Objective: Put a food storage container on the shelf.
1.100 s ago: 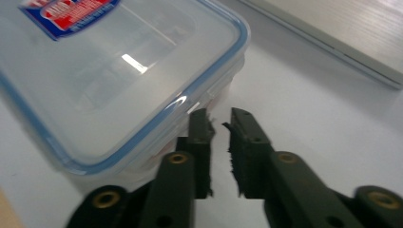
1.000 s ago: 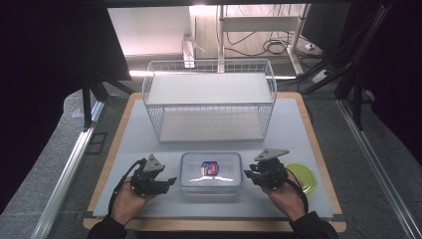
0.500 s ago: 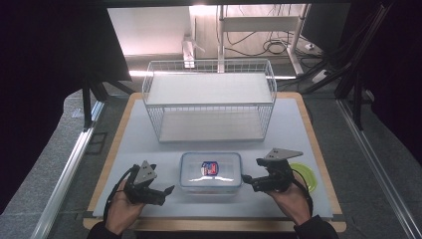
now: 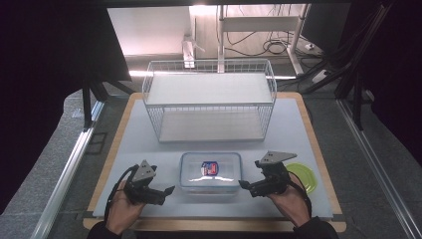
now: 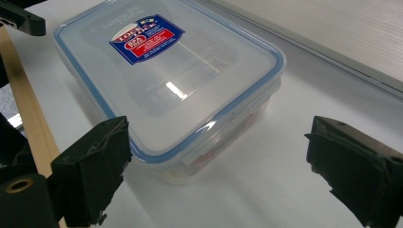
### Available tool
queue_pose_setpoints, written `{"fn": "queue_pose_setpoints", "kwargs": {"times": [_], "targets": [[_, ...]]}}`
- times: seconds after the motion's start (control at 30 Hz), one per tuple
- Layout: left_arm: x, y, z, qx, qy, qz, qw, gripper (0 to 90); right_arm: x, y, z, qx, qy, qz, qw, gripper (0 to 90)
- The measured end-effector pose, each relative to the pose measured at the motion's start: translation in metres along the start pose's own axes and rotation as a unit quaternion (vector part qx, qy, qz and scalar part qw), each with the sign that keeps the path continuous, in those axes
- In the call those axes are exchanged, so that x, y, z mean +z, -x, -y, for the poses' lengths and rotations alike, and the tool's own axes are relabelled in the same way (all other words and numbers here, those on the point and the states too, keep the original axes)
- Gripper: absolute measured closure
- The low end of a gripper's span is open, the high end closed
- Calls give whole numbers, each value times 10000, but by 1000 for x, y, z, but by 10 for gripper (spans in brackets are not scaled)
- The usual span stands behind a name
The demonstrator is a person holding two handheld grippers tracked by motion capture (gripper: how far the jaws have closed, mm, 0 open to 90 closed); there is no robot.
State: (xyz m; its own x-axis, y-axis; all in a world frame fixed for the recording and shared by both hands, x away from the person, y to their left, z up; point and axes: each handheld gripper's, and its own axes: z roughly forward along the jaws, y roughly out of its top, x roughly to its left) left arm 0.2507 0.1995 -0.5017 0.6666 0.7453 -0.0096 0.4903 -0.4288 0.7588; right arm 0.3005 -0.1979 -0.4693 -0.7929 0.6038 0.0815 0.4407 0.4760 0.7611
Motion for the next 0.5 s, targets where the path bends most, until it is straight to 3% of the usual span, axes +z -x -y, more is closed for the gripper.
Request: {"fn": "queue_pose_setpoints", "kwargs": {"times": [0.23, 0.4, 0.43, 0.47, 0.5], "targets": [[5, -3, -7, -133, 28, 303, 9994, 19, 5, -1, -3, 59, 5, 22, 10000, 39], [12, -8, -16, -120, 106, 337, 9993, 20, 7, 2, -8, 213, -59, -5, 9998, 22], [17, -13, -22, -303, 173, 545, 9979, 20, 9, 4, -10, 314, -88, -80, 9994, 23], [17, -13, -22, -303, 173, 545, 9979, 20, 9, 4, -10, 314, -88, -80, 9994, 23], [23, -16, -25, -428, 175, 718, 9963, 22, 12, 4, -13, 366, -175, -121, 9991, 23]]}}
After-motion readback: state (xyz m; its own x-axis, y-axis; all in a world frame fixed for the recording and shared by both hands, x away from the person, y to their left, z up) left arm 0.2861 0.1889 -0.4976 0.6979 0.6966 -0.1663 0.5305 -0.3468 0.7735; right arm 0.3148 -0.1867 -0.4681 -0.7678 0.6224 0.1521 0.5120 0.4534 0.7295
